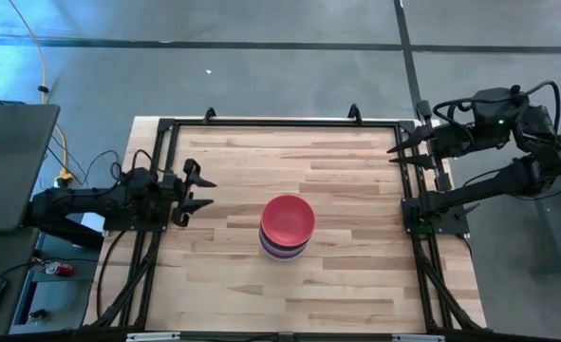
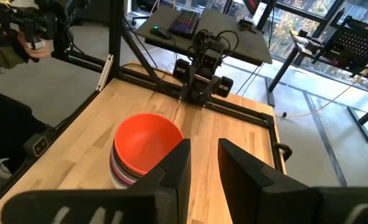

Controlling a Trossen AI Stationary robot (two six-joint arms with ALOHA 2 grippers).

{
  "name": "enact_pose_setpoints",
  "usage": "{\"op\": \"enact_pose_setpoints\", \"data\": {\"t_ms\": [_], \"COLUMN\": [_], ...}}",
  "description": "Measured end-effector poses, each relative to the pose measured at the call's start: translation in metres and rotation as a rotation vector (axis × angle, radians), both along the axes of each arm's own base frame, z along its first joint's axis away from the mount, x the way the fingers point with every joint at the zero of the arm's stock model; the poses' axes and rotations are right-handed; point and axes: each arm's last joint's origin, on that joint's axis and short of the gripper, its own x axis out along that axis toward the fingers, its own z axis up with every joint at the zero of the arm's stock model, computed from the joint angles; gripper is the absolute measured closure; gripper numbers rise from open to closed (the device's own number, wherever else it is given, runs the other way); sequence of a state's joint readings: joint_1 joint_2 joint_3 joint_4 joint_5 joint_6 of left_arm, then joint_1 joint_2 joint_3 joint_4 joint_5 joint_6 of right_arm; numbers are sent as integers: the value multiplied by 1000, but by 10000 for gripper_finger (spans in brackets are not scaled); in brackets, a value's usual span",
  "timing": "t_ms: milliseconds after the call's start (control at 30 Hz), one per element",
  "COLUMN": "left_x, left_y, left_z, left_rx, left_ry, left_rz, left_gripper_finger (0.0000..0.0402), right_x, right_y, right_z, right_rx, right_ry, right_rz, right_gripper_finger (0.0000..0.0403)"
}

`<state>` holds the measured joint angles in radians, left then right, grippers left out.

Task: Nest bowls inside each other
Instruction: Return to Home Position

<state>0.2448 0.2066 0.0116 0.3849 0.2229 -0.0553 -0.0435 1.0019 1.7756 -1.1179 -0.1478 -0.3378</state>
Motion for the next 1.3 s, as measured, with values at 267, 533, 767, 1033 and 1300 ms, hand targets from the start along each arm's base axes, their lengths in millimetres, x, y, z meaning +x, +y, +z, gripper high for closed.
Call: {"op": "enact_pose_setpoints", "data": {"t_ms": [267,533,767,1033,1300], "left_x": [2,3,1,0,0], "left_y": [-12,-13,-9,0,2], "left_z": [-1,-3,2,4,-1], "left_rx": [-18,53,132,118,68], "left_ry": [8,30,-7,-25,15], "left_rz": [-14,126,189,200,153], "left_gripper_finger": [195,196,216,224,224], "right_x": [0,0,2,9,-6], "right_y": [0,0,0,0,0], "right_z": [0,0,-3,-27,-27], "right_rx": [-24,-36,-29,-24,-36], "right_ry": [-3,-5,5,70,-32], "right_rz": [9,13,11,11,10], "right_gripper_finger": [329,329,329,329,329]}}
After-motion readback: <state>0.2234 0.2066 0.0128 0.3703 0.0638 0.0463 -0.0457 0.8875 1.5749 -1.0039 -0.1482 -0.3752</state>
